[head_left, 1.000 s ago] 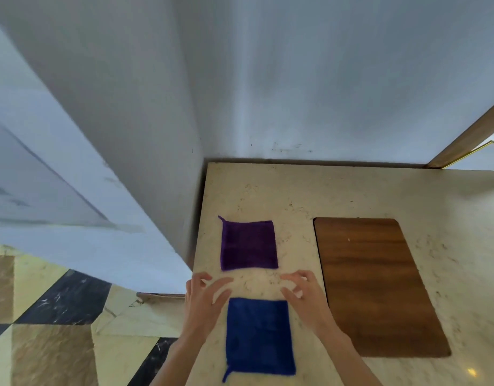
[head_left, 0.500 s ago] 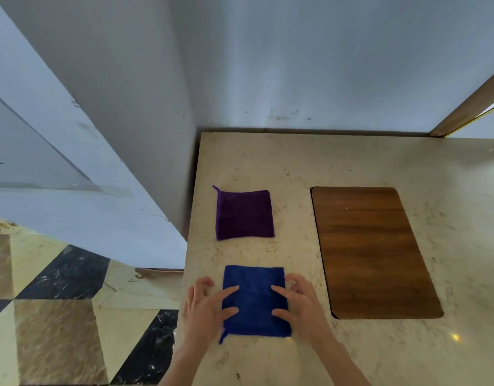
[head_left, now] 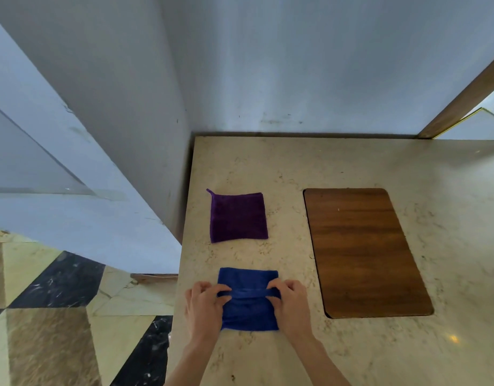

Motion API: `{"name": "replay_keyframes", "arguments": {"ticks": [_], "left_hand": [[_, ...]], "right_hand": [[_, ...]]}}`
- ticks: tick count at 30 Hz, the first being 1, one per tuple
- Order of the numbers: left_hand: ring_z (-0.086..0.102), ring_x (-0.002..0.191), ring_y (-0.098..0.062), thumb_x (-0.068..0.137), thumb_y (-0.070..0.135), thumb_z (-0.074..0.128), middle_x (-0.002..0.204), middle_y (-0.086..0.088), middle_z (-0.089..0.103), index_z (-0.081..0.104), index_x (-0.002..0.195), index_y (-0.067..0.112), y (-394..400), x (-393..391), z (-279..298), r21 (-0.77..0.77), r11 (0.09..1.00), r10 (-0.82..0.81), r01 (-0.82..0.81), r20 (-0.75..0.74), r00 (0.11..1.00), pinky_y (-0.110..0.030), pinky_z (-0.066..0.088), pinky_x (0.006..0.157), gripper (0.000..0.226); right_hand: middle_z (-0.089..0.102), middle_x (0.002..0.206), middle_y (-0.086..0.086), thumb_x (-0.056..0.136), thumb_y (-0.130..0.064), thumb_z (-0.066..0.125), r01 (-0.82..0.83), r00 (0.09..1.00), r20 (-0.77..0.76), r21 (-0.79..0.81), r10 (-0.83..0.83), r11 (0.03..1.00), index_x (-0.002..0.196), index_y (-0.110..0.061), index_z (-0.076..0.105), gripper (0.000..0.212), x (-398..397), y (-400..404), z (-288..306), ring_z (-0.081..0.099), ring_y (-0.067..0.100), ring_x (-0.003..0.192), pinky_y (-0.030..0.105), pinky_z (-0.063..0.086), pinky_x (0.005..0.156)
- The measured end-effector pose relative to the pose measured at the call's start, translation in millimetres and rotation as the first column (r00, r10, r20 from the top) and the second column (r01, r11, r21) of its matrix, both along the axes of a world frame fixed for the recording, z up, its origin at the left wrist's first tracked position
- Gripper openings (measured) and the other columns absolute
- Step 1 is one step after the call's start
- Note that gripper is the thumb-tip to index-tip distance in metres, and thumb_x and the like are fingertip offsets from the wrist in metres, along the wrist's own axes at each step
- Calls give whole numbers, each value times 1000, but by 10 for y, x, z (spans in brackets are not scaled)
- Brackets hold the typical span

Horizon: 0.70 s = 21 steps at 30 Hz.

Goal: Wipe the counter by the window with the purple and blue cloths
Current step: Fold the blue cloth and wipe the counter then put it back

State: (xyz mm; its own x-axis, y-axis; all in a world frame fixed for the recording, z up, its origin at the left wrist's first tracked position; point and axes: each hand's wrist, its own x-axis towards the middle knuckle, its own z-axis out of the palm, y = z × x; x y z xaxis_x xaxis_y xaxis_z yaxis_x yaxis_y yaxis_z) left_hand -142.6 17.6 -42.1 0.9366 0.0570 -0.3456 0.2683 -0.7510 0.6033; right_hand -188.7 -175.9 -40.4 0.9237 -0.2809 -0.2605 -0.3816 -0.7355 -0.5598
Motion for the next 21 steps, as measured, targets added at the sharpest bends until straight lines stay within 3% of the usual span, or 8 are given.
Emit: {"name": "replay_keyframes", "arguments": {"ticks": [3, 7, 13, 16, 19, 21], "left_hand": [[44, 106, -18, 91, 23, 67, 111, 3, 56, 70, 95, 37, -65, 0, 73, -26, 999, 36, -37, -63, 997, -30, 40, 91, 15], [43, 106, -16, 93, 24, 65, 112, 3, 52, 65, 98, 39, -32, 12, 116, 10, 1000, -2, 4, -119, 993, -30, 41, 95, 16], [43, 110, -17, 94, 25, 60, 110, 5, 47, 62, 105, 40, 11, -42, 83, 68, 992, -102, 107, -73, 992, -33, 47, 95, 18], [43, 108, -19, 97, 20, 54, 109, 3, 48, 61, 105, 37, -5, -12, 120, 85, 990, -103, 110, -88, 991, -31, 45, 91, 20], [57, 99, -14, 96, 13, 54, 102, 6, 63, 61, 97, 34, -13, 57, 227, -84, 990, -123, 116, -91, 988, -21, 45, 78, 22], [62, 90, -10, 93, 5, 55, 91, 10, 66, 58, 85, 36, -8, 103, 351, -233, 967, -128, 106, -80, 989, -15, 44, 71, 33]], "right_hand": [[54, 114, -2, 100, -29, 57, -43, 993, -115, -94, 32, 995, 119, -36, 54, 20, 34, 42, 113, 49, 18, 108, 26, 46, 93], [46, 121, -5, 96, -39, 60, -138, 978, -174, -111, 117, 984, 125, -40, 48, 32, 8, 25, 142, 46, 17, 116, 30, 43, 99], [51, 116, -6, 98, -30, 58, -99, 990, -118, -146, 82, 984, 114, -35, 54, 18, 16, 79, 53, 47, 17, 112, 29, 42, 96], [53, 121, -1, 101, -29, 53, -94, 987, -144, -200, 65, 975, 118, -31, 52, 18, 64, 154, 62, 47, 18, 111, 27, 40, 95], [59, 118, 2, 103, -29, 49, -65, 985, -171, -178, 35, 982, 123, -30, 48, 19, 69, 147, 125, 53, 21, 107, 29, 43, 90], [64, 103, 1, 102, -20, 51, 9, 990, -139, -21, -12, 1000, 113, -28, 47, 14, 63, 127, 201, 60, 19, 92, 31, 46, 77]]}}
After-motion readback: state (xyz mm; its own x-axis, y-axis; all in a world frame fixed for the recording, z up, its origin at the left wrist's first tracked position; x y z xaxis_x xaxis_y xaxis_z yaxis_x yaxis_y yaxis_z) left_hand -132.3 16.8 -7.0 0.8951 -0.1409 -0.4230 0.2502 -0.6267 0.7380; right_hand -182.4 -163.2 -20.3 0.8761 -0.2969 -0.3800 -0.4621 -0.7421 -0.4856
